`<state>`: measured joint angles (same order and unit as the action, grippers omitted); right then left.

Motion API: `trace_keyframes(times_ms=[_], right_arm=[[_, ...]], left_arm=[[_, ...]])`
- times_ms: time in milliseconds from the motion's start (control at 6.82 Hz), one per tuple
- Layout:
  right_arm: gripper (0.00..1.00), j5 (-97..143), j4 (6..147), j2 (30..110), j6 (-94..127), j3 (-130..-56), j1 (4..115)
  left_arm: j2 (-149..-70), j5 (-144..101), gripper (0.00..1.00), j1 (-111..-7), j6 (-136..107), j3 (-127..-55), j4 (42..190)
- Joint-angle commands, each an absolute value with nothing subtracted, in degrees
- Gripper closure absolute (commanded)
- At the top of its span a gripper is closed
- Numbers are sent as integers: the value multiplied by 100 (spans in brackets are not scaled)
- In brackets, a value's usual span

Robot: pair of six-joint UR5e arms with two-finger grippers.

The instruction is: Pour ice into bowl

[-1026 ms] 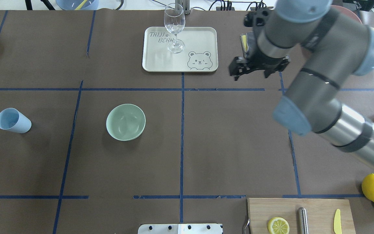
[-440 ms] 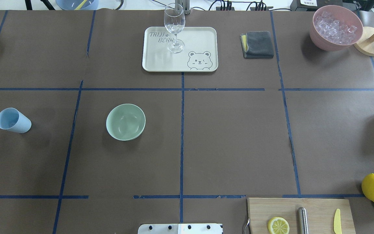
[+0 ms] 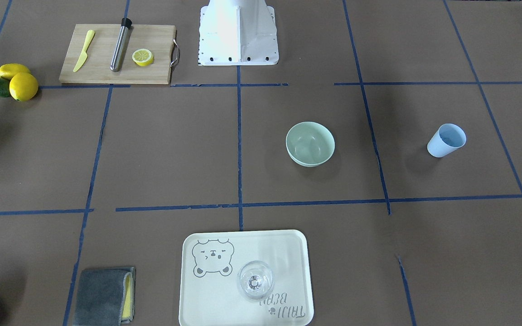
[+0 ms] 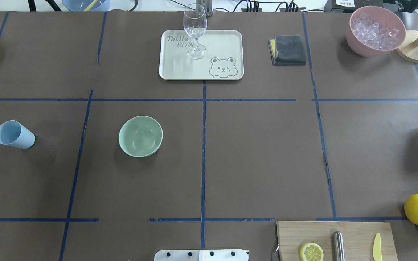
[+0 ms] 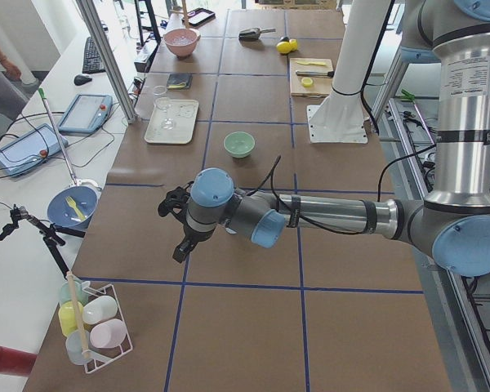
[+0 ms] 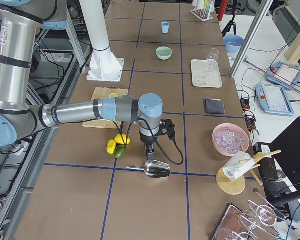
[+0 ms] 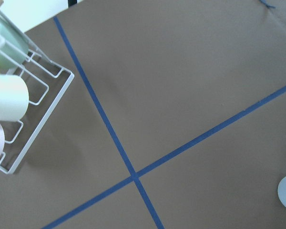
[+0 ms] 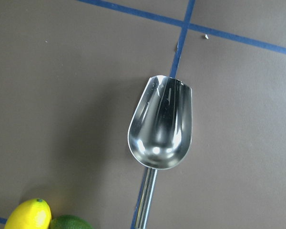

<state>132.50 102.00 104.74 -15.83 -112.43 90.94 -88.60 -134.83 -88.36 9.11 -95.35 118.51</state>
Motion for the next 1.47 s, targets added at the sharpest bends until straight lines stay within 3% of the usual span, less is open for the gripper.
trace_keyframes(times_ms=[0,440,733,1026,1319], right_arm=[[0,13342,10195,10573,-1705,-11145,9281],[0,13351,10195,10573,-1687,-11162,9281],[0,13351,10195,10608,-1687,-11180,9281],[0,13351,10195,10635,-1687,-11189,9281],[0,13351,10195,10644,-1679,-11206,9281]], left_arm=[[-8930,-13465,0,-8555,871,-9554,12571],[-8414,-12565,0,-7361,-1753,-9702,14515],[-7878,-12315,0,-7146,-2169,-10254,14739],[-7420,-11386,0,-6323,-2959,-10318,15527],[-7243,-11233,0,-6180,-3145,-10318,15644]])
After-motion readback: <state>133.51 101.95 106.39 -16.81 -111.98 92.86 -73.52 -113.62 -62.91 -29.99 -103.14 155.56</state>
